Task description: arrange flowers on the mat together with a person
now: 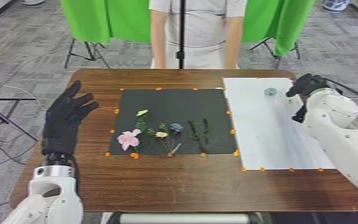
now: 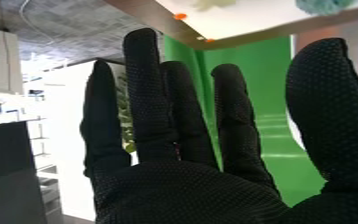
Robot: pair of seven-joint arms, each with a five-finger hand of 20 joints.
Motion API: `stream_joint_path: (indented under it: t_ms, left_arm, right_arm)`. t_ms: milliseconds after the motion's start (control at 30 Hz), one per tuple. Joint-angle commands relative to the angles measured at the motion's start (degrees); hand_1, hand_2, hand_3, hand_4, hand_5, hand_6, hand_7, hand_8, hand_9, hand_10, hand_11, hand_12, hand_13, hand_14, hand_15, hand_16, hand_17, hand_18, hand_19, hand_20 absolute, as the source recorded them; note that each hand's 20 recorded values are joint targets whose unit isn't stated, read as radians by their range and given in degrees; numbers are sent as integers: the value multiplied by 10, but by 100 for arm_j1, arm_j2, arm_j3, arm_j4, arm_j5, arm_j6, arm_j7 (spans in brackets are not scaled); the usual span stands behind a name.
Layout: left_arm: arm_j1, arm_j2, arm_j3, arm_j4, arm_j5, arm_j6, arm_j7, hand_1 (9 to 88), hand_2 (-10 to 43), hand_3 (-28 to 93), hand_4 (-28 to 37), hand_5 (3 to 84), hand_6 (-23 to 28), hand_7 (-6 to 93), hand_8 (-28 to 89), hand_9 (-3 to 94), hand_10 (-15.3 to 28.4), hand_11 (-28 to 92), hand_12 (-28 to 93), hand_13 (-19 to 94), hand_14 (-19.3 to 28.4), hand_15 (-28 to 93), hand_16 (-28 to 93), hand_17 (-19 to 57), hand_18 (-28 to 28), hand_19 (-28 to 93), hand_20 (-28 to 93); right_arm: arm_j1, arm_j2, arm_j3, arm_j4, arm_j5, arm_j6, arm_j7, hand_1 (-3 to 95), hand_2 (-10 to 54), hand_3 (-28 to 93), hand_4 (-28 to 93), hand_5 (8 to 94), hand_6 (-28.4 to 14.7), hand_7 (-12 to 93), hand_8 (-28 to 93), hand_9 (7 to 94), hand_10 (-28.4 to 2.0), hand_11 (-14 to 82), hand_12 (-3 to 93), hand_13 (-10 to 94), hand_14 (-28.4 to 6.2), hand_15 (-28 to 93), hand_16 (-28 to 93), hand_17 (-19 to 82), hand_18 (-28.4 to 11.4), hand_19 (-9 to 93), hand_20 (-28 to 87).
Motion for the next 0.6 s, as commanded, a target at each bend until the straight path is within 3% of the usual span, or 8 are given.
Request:
stream_joint_path:
  t_ms: [33, 333, 367, 467, 600]
  left_arm:
    - [-9, -31, -5, 35, 7, -80, 29, 223, 65, 802, -283, 361, 52, 102, -83, 388, 181, 248, 93, 288, 260, 506, -86, -75, 239, 497, 183]
    - [-51, -62, -32, 74, 60, -194, -56, 224, 65, 803, -283, 361, 53, 102, -83, 388, 180, 247, 93, 288, 259, 506, -87, -75, 239, 497, 182]
    - [-56, -38, -17, 73, 17, -172, -28, 224, 65, 802, -283, 361, 53, 102, -83, 388, 180, 247, 93, 288, 260, 506, -87, -75, 239, 497, 182]
    - [-58, -62, -35, 69, 39, -202, -79, 224, 65, 803, -283, 360, 52, 102, -82, 388, 180, 248, 93, 288, 260, 506, -87, -75, 239, 497, 182]
    - [-74, -131, -55, 74, 96, -260, -179, 223, 65, 803, -283, 360, 53, 102, -82, 388, 180, 248, 93, 288, 260, 506, -87, -75, 239, 498, 182]
  right_arm:
    - [-211, -239, 45, 128, -277, -357, 53, 310, -63, 779, -266, 408, 40, 184, -135, 445, -130, 149, 148, 481, -125, 502, 93, 136, -240, 617, 186]
    - [-134, -395, -93, 298, -607, -362, -10, 312, -67, 775, -273, 386, 42, 184, -134, 427, -134, 138, 149, 476, -123, 504, 93, 134, -241, 619, 182]
    - [-129, -418, -90, 303, -612, -446, 7, 315, -68, 774, -274, 386, 43, 185, -134, 428, -133, 138, 149, 476, -123, 504, 93, 134, -241, 619, 182]
    - [-129, -448, -203, 374, -867, -554, -46, 336, -74, 768, -277, 405, 49, 190, -136, 461, -121, 152, 150, 493, -117, 500, 91, 139, -245, 620, 181]
    - [-296, -385, -385, 418, -1309, -237, -111, 414, -86, 755, -279, 537, 67, 216, -159, 591, -102, 189, 143, 582, -87, 473, 107, 175, -226, 632, 177]
